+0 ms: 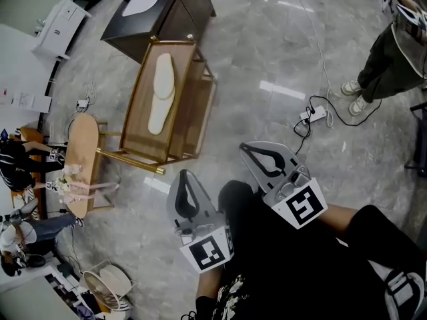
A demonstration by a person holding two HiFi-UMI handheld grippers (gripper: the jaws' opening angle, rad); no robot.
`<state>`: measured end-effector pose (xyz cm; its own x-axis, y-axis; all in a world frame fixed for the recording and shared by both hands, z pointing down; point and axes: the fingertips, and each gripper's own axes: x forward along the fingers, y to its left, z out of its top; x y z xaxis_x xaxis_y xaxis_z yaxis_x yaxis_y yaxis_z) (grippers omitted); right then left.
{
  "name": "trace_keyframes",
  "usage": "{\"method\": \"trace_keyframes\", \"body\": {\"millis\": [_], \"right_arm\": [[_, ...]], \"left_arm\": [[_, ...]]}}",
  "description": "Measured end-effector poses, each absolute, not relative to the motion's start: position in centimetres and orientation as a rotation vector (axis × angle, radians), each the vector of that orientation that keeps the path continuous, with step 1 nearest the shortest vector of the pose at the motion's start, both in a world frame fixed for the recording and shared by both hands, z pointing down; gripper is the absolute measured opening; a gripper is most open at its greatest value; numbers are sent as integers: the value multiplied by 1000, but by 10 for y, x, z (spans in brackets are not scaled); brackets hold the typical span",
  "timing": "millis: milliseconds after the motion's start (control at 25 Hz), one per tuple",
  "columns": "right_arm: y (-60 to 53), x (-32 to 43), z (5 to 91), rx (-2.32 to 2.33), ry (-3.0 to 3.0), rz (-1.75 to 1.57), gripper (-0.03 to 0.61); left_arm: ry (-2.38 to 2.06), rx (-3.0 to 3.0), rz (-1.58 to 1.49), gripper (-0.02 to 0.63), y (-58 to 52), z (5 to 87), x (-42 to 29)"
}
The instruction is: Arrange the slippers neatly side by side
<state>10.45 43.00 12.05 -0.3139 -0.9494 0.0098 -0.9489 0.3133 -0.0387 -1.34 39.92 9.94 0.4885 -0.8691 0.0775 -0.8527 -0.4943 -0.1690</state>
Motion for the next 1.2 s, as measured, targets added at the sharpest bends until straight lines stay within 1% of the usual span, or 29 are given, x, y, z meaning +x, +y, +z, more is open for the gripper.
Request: {"method": "trace_keyframes", "body": {"millis": [640, 920, 1200], "right_arm": [[415, 103, 146, -1813, 2602, -131, -2], [393, 116, 146, -1844, 2603, -163, -2], [360, 108, 151, -1796, 2628, -185, -2]], "left_arm": [[1563, -2645, -254, 3, 383, 123, -10], [1536, -2664, -257, 3, 361, 121, 6], [1585, -2654, -314, 3, 333, 130, -4]]}}
